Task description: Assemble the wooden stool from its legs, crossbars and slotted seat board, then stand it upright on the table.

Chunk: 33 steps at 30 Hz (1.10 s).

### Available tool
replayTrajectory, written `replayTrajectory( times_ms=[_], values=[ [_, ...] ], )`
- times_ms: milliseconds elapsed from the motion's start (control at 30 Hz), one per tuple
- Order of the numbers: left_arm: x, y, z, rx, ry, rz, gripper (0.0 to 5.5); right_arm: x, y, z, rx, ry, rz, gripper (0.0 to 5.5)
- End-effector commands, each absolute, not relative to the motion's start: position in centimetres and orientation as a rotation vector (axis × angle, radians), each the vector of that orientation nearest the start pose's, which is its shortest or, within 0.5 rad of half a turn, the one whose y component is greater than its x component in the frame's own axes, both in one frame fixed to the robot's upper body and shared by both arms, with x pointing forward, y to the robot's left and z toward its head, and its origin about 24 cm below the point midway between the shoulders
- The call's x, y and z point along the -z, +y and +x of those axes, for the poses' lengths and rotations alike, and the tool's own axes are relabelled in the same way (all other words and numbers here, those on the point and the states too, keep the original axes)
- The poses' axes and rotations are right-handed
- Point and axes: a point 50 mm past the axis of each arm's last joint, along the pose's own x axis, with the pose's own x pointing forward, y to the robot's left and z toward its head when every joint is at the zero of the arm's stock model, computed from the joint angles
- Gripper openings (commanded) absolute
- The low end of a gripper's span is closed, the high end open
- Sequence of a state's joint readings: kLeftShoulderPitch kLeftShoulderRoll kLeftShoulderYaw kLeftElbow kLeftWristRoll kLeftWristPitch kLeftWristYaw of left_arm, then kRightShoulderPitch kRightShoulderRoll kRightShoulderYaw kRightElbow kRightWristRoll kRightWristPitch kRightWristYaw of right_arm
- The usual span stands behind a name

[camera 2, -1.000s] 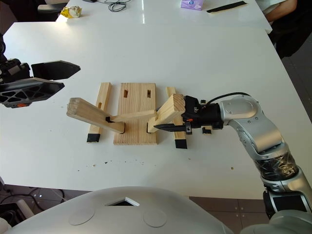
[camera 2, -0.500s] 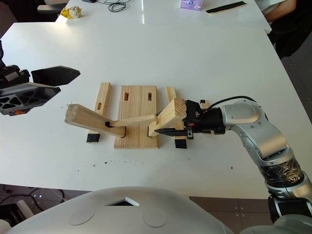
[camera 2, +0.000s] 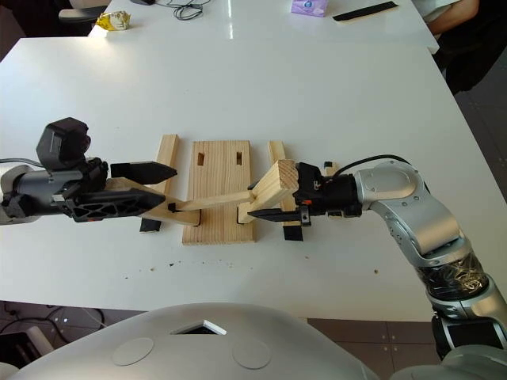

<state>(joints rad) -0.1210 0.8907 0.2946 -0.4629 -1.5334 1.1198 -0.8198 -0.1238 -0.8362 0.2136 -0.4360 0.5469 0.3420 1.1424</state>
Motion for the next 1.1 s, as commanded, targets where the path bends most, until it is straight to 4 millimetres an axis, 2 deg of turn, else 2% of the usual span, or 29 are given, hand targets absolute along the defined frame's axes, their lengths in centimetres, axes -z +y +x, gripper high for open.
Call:
replayTrajectory(
  times_ms=[33,367,700,833,1100],
  values=[
    [-19.2,19.0,19.2,1.422,0.41,-0.444,3.65,-10.4,-16.1,20.2,-1.522,0.376,-0.278,2.04],
    [-19.0,18.4,19.3,1.436,0.41,-0.369,3.65,-10.5,-16.0,20.3,-1.523,0.371,-0.282,2.04],
    [-22.8,17.8,21.5,1.482,0.276,-0.263,3.65,-10.4,-15.7,20.2,-1.513,0.363,-0.274,2.04],
    [-24.1,17.0,22.4,1.535,0.252,-0.2,3.65,-10.3,-15.6,20.2,-1.505,0.358,-0.271,2.04],
    [-21.4,17.3,21.3,1.591,0.363,-0.07,3.65,-10.2,-15.3,19.9,-1.505,0.35,-0.26,2.04]
  ],
)
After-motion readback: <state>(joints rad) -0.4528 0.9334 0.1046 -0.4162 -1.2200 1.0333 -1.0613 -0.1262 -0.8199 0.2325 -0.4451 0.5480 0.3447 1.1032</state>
